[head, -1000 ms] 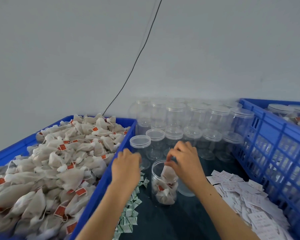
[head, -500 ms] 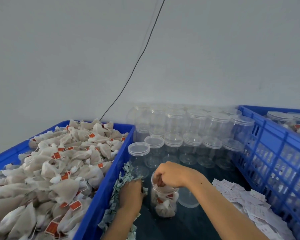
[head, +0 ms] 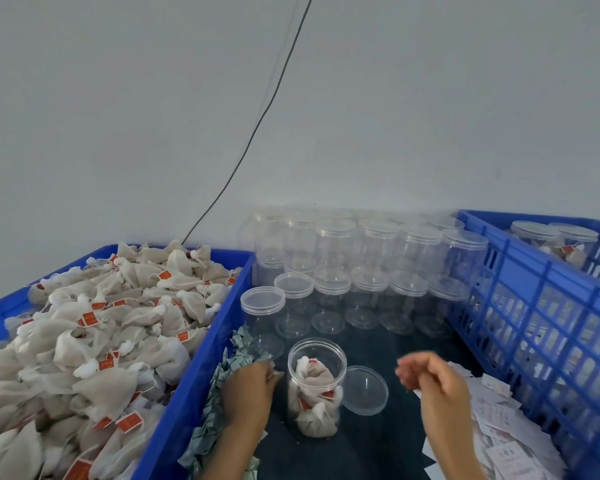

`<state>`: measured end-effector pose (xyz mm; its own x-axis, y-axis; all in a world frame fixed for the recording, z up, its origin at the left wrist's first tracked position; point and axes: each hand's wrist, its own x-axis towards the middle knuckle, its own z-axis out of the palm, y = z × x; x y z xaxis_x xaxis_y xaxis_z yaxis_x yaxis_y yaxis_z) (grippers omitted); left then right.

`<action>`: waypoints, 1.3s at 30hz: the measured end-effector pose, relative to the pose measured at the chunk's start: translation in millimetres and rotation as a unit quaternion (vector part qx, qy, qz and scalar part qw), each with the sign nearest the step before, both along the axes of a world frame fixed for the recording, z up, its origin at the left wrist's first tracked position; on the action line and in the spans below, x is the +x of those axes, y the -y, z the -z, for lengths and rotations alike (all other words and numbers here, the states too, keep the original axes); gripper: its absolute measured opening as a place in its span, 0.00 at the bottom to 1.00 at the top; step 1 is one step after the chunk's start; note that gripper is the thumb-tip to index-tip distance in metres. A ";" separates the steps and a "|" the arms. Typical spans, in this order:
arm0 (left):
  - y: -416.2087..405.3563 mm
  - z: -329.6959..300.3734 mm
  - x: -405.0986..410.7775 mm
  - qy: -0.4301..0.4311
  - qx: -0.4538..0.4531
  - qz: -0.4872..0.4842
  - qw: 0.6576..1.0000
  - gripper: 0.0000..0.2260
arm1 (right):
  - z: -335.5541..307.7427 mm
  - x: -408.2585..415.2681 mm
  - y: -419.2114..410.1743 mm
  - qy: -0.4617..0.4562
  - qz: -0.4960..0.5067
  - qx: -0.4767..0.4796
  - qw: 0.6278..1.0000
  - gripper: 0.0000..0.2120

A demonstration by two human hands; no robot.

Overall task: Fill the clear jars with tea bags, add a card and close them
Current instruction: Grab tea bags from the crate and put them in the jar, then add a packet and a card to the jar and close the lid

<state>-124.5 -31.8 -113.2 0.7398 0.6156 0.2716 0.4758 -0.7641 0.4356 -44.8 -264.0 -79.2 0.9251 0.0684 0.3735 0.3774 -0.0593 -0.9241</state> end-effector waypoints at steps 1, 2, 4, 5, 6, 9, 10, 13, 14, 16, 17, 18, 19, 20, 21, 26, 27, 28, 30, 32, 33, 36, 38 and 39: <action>-1.4 -4.8 -2.3 0.039 -0.042 -0.010 0.998 0.07 | 17.7 -0.9 1.1 -0.028 0.014 0.007 0.999 0.21; -2.7 -11.0 -5.2 0.086 -0.086 -0.017 0.992 0.07 | 33.7 -2.7 1.0 -0.046 0.012 0.009 0.999 0.22; -3.2 -29.0 -11.7 0.180 -0.140 -0.006 0.974 0.09 | 57.5 -7.2 -1.8 -0.064 -0.016 0.000 0.998 0.23; -2.0 -40.6 -14.6 0.213 -0.165 0.010 0.963 0.09 | 64.4 -9.5 -3.7 -0.065 -0.033 -0.009 0.997 0.23; 0.4 -52.4 -17.0 0.242 -0.195 0.038 0.950 0.10 | 68.5 -11.7 -4.9 -0.063 -0.048 -0.022 0.997 0.23; 13.4 -77.4 -20.4 0.234 -0.203 0.111 0.944 0.07 | 70.6 -15.4 -5.1 -0.048 -0.069 -0.043 0.995 0.23; 17.9 -80.8 -19.7 0.212 -0.177 0.120 0.953 0.06 | 69.9 -16.1 -4.2 -0.045 -0.069 -0.040 0.996 0.23; 28.4 -82.7 -13.1 0.150 -0.119 0.128 0.973 0.05 | 70.4 -17.0 -2.2 -0.042 -0.057 -0.026 0.997 0.24; 30.2 -81.9 -10.3 0.109 -0.094 0.127 0.981 0.06 | 70.7 -17.5 -1.6 -0.046 -0.055 -0.022 0.997 0.23; 32.2 -80.5 -5.0 0.020 -0.046 0.121 0.991 0.03 | 69.3 -19.2 -0.8 -0.048 -0.054 -0.026 0.997 0.23; 32.3 -78.7 -3.4 0.008 -0.038 0.114 0.993 0.03 | 67.4 -19.9 0.2 -0.045 -0.055 -0.028 0.997 0.23; 32.1 -76.7 -2.1 0.025 -0.034 0.107 0.993 0.05 | 63.8 -20.7 1.9 -0.041 -0.052 -0.027 0.997 0.23; 30.7 -75.1 -1.6 0.071 -0.035 0.097 0.992 0.05 | 58.0 -21.0 5.1 -0.034 -0.044 -0.023 0.998 0.22; 29.0 -73.7 -2.3 0.134 -0.041 0.085 0.986 0.03 | 50.8 -20.2 10.2 -0.025 -0.028 -0.018 0.999 0.22; 27.2 -72.1 -3.6 0.192 -0.067 0.081 0.976 0.02 | 42.9 -17.4 17.4 -0.014 -0.001 -0.013 1.000 0.22; 28.6 -42.9 -10.4 0.221 -0.393 0.177 0.875 0.29 | 5.1 33.6 67.3 -0.008 0.102 -0.149 0.984 0.19; 31.0 -32.1 -11.2 0.204 -0.397 0.199 0.872 0.36 | 2.5 47.3 72.8 -0.017 0.097 -0.202 0.974 0.18; 34.0 -20.6 -10.8 0.197 -0.398 0.213 0.870 0.44 | 2.5 60.2 74.8 -0.024 0.089 -0.251 0.963 0.17; 41.1 -1.0 -7.5 0.208 -0.417 0.214 0.859 0.55 | 7.5 82.1 71.4 -0.027 0.067 -0.337 0.939 0.15; 48.3 14.8 -1.1 0.234 -0.425 0.208 0.849 0.55 | 16.7 99.0 61.6 -0.019 0.032 -0.405 0.914 0.11; 50.4 22.3 2.4 0.249 -0.419 0.205 0.849 0.52 | 21.6 106.1 55.6 -0.013 0.017 -0.433 0.901 0.09; 52.9 37.4 9.6 0.285 -0.394 0.191 0.853 0.47 | 36.4 122.1 38.2 0.001 0.016 -0.494 0.869 0.09; 52.6 42.6 10.0 0.298 -0.382 0.188 0.854 0.47 | 44.8 127.6 28.9 0.006 0.028 -0.538 0.843 0.11; 52.2 44.9 9.6 0.299 -0.382 0.190 0.853 0.47 | 48.0 129.5 25.0 0.005 0.029 -0.556 0.831 0.12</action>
